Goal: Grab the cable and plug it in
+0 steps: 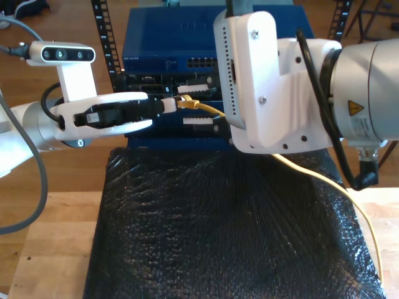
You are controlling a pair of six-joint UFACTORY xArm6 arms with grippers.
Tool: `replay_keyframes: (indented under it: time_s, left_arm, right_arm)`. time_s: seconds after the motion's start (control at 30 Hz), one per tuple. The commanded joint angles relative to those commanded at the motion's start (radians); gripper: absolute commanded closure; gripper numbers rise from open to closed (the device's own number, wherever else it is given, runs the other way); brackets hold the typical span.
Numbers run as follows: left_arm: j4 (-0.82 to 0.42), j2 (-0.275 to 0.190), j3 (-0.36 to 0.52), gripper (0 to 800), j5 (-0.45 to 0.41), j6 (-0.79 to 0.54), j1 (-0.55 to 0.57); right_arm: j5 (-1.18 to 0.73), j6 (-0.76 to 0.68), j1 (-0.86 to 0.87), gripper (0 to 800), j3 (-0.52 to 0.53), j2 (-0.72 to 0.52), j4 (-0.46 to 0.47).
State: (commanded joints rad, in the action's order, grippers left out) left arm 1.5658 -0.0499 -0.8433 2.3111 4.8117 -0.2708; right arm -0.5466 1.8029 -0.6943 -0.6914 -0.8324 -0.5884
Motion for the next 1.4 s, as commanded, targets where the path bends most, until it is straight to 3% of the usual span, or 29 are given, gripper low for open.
replay_keyframes:
  time_s: [0.53, 0.7, 1.07, 1.1, 1.23, 1.27, 1.4]
  left_arm:
    - [0.000, 0.000, 0.000, 799, 0.000, -0.002, 0.000]
    - [0.000, 0.000, 0.002, 798, 0.012, -0.002, 0.000]
    - [0.000, 0.002, 0.000, 760, 0.025, -0.002, 0.002]
    - [0.000, 0.000, 0.000, 711, 0.026, -0.003, 0.002]
    - [0.043, 0.002, 0.017, 377, 0.034, -0.009, 0.002]
    - [0.068, 0.002, 0.029, 338, 0.035, -0.008, 0.002]
    - [0.106, 0.000, 0.040, 306, 0.035, -0.005, 0.002]
  right_arm:
    - [0.000, 0.000, 0.000, 585, -0.002, 0.000, 0.000]
    - [0.002, -0.002, 0.000, 750, 0.000, 0.000, -0.002]
    - [0.002, -0.003, 0.000, 798, 0.000, 0.000, -0.002]
    - [0.002, -0.003, 0.000, 797, 0.000, 0.000, -0.002]
    - [0.002, -0.002, 0.000, 798, 0.000, 0.000, -0.002]
    - [0.002, -0.002, 0.000, 798, 0.000, 0.000, -0.002]
    - [0.002, -0.003, 0.000, 798, 0.000, 0.000, -0.002]
